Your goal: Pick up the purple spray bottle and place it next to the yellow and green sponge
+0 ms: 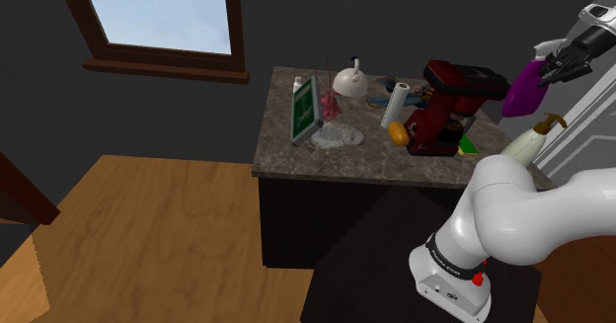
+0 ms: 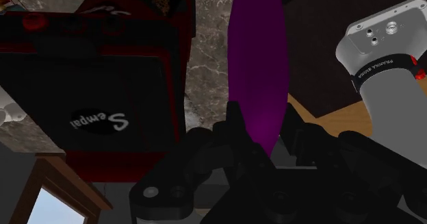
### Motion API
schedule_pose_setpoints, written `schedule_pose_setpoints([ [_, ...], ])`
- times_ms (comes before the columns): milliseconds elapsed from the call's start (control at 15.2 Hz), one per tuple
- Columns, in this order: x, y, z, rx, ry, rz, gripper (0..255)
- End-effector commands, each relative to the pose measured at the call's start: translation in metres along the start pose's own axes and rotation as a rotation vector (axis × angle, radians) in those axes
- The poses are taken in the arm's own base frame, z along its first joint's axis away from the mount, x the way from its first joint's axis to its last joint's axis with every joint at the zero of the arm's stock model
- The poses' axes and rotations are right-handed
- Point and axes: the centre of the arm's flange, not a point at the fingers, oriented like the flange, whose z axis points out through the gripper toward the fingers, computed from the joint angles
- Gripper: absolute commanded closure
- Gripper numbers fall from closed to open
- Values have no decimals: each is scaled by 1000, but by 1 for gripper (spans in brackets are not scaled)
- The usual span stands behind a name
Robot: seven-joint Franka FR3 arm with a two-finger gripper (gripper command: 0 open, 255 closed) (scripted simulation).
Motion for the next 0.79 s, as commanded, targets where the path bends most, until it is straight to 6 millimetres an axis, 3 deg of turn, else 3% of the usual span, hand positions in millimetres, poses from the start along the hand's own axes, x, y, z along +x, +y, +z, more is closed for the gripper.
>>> schedule_pose_setpoints([
  [0, -4, -1, 10, 0, 0, -1, 255],
  [726, -32, -1, 61, 0, 0, -1, 255],
])
